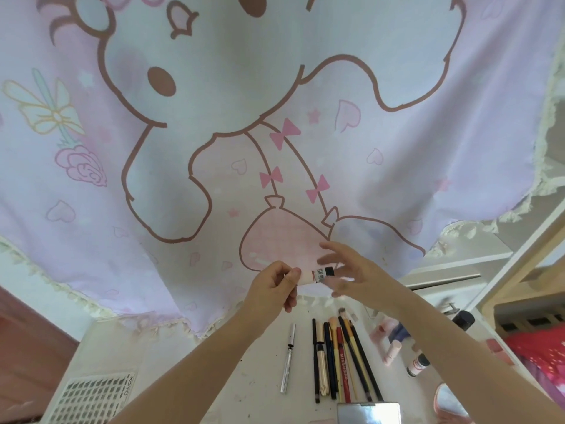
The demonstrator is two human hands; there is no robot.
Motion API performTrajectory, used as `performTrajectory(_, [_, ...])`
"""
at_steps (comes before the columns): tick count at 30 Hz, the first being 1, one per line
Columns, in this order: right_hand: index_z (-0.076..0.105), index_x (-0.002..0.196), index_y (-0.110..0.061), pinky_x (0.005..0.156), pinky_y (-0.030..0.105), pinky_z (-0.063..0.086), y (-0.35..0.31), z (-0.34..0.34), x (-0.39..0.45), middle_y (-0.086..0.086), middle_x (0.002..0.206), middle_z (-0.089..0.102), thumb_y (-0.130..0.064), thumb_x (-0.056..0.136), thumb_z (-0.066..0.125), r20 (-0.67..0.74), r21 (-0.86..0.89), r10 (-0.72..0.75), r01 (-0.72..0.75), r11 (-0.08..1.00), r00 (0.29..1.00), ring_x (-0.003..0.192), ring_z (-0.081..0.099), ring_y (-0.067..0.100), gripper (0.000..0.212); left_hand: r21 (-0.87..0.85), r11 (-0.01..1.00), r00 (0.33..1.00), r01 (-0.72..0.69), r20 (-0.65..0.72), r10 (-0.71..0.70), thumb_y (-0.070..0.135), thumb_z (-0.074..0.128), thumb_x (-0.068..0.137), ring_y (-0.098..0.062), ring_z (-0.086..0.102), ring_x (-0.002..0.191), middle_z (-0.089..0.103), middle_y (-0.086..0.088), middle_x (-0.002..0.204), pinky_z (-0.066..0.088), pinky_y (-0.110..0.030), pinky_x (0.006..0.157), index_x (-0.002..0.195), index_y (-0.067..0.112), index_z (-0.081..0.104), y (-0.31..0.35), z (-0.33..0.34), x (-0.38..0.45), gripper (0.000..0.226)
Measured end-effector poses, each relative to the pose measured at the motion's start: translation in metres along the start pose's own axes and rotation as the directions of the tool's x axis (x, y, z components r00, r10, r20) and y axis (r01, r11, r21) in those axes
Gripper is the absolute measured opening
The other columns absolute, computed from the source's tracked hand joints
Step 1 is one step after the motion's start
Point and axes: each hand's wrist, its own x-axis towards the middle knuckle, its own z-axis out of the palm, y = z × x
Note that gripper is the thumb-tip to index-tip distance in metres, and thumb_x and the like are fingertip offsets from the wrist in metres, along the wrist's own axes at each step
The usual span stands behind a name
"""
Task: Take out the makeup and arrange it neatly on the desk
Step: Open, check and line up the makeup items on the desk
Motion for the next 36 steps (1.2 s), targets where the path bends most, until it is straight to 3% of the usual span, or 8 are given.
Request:
performTrajectory(4, [0.054,0.083,-0.034,0.053,0.017,0.05,0.0,0.007,0.004,-0.014,0.058,0.062,-0.026,0.09,0.05,-0.065,-0.135,0.039,-0.048,0.99,0.997,0.048,0.057,-0.001,0.011,0.025,1.0,1.0,-0.007,0.007,0.007,0.014,0.048,0.093,-0.004,0.046,0.039,0.053,0.009,0.042,0.039,-0.015,0.043,0.07,0.012,0.048,-0.002,0.002,0.0,0.023])
performTrajectory(9, [0.045,0.106,-0.05,0.072,0.012,0.051,0.004,0.002,-0.003,-0.021,0.112,0.049,-0.005,0.081,0.063,-0.043,-0.004,-0.041,0.04,0.999,0.998,0.097,0.054,-0.009,0.055,-0.033,0.999,1.0,0.008,-0.014,-0.008,0.014,0.047,0.093,-0.004,0.046,0.039,0.052,0.01,0.042,0.039,-0.016,0.043,0.07,0.012,0.047,-0.002,0.001,0.001,0.024])
performTrajectory(12, [0.041,0.111,-0.045,0.061,0.013,0.052,0.007,0.005,-0.001,-0.017,0.097,0.057,-0.021,0.087,0.056,-0.033,0.003,0.051,-0.051,0.999,0.998,0.076,0.062,-0.002,0.037,-0.046,0.999,1.0,-0.004,0.002,0.004,0.013,0.047,0.093,-0.003,0.045,0.038,0.052,0.01,0.042,0.038,-0.015,0.042,0.069,0.012,0.047,-0.004,0.002,0.001,0.024])
performTrajectory(16, [0.061,0.095,-0.026,0.053,0.013,0.05,0.013,0.011,-0.006,-0.014,0.055,0.063,-0.013,0.089,0.053,-0.145,0.026,0.056,-0.053,0.998,0.988,0.046,0.056,-0.001,0.016,-0.032,0.999,1.0,-0.019,0.014,0.019,0.011,0.048,0.093,-0.003,0.045,0.038,0.052,0.01,0.041,0.038,-0.014,0.041,0.068,0.013,0.048,-0.007,0.007,0.0,0.024])
performTrajectory(24, [0.062,0.083,-0.034,0.074,0.013,0.049,0.021,0.008,-0.033,0.003,0.086,0.062,0.006,0.078,0.062,-0.325,0.015,-0.038,0.046,0.999,0.945,0.079,0.061,0.018,0.04,-0.072,0.997,0.994,0.022,0.107,-0.014,0.01,0.047,0.093,-0.004,0.045,0.038,0.052,0.009,0.042,0.039,-0.015,0.04,0.067,0.011,0.047,-0.018,0.021,0.004,0.026])
performTrajectory(27, [0.064,0.086,-0.031,0.07,0.006,0.047,0.025,0.003,-0.044,-0.001,0.082,0.058,0.011,0.077,0.061,-0.36,-0.037,-0.055,0.045,0.998,0.931,0.072,0.059,0.001,0.043,-0.089,0.992,0.983,0.093,0.168,-0.078,0.013,0.045,0.094,-0.005,0.045,0.038,0.053,0.008,0.042,0.039,-0.015,0.041,0.066,0.01,0.046,-0.023,0.034,0.007,0.028])
performTrajectory(32, [0.071,0.09,-0.008,0.078,0.011,0.045,0.041,-0.008,-0.07,-0.001,0.085,0.059,0.014,0.073,0.062,-0.375,-0.251,-0.06,-0.039,0.967,0.925,0.078,0.059,0.012,0.03,-0.161,0.904,0.871,0.397,0.376,-0.316,0.025,0.043,0.095,-0.005,0.047,0.038,0.052,0.008,0.043,0.041,-0.015,0.04,0.071,0.012,0.049,-0.037,0.063,0.006,0.029])
performTrajectory(36, [0.072,0.084,-0.003,0.064,0.001,0.041,0.058,-0.011,-0.094,0.017,0.078,0.063,0.015,0.067,0.064,-0.295,-0.471,-0.124,-0.032,0.881,0.947,0.064,0.056,0.01,0.026,-0.102,0.744,0.695,0.66,0.46,-0.553,0.034,0.043,0.095,-0.008,0.051,0.039,0.055,-0.001,0.053,0.044,-0.016,0.041,0.092,0.009,0.051,-0.056,0.089,0.003,0.027])
